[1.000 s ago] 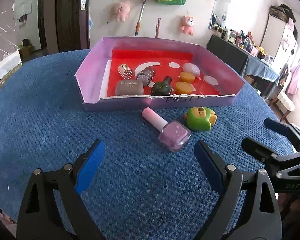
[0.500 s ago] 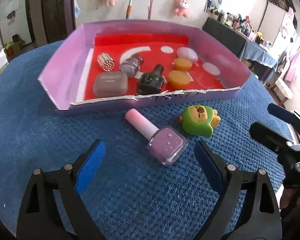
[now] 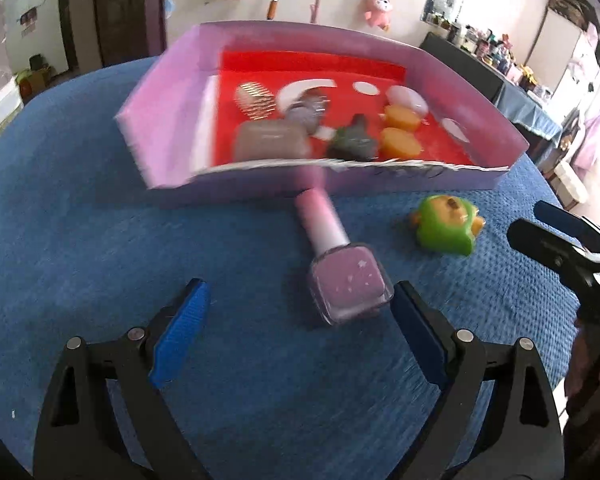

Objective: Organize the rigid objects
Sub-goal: 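Move the left tool toward the pink nail polish while the right approaches the green figurine, then grasp the pink nail polish with the left tool while the right grasps the green figurine, then lift the pink polish with the left tool while the right lifts the green figurine toward the box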

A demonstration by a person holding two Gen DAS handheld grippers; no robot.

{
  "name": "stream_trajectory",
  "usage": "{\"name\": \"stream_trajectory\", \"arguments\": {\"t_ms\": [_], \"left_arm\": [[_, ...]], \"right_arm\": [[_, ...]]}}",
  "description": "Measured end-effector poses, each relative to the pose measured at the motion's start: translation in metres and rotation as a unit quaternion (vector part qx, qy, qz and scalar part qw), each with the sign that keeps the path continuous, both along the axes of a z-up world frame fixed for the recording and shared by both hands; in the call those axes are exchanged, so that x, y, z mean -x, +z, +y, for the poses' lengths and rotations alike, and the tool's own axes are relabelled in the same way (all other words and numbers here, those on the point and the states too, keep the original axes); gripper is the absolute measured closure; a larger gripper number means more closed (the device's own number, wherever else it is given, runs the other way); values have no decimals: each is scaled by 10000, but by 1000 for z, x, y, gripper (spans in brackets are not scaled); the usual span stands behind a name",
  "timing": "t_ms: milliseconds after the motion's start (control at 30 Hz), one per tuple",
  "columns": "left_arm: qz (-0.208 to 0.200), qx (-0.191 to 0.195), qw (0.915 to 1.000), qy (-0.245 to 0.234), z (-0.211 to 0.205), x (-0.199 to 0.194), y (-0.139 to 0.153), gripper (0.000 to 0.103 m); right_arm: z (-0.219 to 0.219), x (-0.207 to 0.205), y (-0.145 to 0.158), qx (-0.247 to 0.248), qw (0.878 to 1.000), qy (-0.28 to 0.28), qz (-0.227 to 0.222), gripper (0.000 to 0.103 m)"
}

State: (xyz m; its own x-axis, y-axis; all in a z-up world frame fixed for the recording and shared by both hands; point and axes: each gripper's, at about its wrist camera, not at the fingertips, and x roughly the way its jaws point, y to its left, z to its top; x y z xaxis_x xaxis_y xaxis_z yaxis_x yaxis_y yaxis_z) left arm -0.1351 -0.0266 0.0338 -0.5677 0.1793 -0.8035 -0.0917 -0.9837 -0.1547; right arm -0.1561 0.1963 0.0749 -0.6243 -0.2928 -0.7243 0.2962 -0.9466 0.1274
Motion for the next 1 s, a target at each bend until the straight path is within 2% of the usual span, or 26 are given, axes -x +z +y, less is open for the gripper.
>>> {"name": "stream_trajectory", "arguments": {"t_ms": [200, 433, 467, 567, 633, 700, 733, 800, 833, 867, 933, 1000], "left_arm": [[-9, 7, 9996, 266, -28, -10, 6, 10], [80, 133, 9999, 23, -11, 4, 7, 13], [83, 160, 9998, 6, -9, 5, 6, 15], [23, 193, 9997, -121, -4, 9, 3, 32], [82, 273, 9994, -175, 0, 10, 4, 36], [88, 247, 9993, -271, 3, 13, 4, 45], [112, 263, 9992, -296, 4, 14, 4, 47], [182, 242, 9986, -444, 8, 17, 3, 60], [220, 246, 9984, -452, 9, 18, 2, 62], [231, 211, 9983, -485, 10, 19, 2, 69], [233, 183, 9982, -519, 12, 19, 3, 69], [241, 125, 9984, -502, 11, 19, 4, 69]], "right_arm": [[-22, 3, -6, -52, 9997, 220, -35, 0], [-38, 15, -15, -135, 9988, 455, -136, 2], [-39, 16, -16, -135, 9986, 490, -137, 5], [-41, 21, -19, -91, 9978, 608, -251, 12], [-43, 24, -20, -42, 9972, 682, -288, 15], [-46, 26, -22, -27, 9965, 771, -317, 21], [-48, 27, -23, -17, 9961, 821, -336, 26], [-51, 28, -27, 16, 9947, 959, -368, 33], [-53, 27, -27, -5, 9944, 1009, -308, 40], [-54, 26, -27, 46, 9935, 1098, -299, 51], [-53, 25, -25, 194, 9919, 1212, -332, 52], [-54, 23, -25, 90, 9923, 1205, -285, 52]]}}
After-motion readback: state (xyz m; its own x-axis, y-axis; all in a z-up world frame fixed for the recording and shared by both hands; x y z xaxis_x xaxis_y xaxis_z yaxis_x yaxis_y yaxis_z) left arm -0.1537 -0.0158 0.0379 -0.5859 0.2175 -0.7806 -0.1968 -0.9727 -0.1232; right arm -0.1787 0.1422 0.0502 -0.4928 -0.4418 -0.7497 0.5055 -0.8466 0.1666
